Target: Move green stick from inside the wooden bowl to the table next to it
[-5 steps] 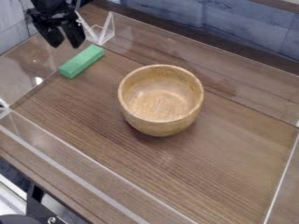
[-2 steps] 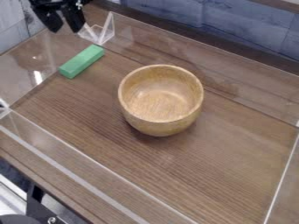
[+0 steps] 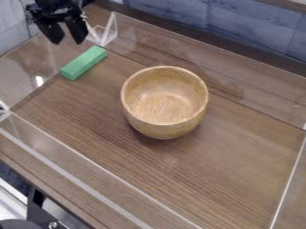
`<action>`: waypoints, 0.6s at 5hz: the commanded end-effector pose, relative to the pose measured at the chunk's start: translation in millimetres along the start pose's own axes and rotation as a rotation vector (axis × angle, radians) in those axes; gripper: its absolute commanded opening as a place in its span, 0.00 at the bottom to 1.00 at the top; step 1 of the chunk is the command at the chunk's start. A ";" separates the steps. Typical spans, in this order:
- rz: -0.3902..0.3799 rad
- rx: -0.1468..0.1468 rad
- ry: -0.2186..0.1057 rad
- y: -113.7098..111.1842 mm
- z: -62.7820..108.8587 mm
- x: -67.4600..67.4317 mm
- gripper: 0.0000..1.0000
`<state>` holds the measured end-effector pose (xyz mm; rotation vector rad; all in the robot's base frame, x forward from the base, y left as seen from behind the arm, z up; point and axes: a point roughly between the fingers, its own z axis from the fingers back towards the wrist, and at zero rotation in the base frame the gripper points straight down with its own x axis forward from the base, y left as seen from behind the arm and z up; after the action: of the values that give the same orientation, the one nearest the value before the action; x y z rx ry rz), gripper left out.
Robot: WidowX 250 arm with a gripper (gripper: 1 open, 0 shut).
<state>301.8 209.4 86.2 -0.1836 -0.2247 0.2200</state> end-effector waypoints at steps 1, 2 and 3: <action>-0.039 0.032 -0.053 -5.6 10.2 15.0 0.00; -0.052 0.037 -0.052 -2.9 2.3 22.3 1.00; -0.049 0.033 -0.049 -0.3 -2.3 17.2 1.00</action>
<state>316.0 210.4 71.1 -0.1655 -0.2320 0.1839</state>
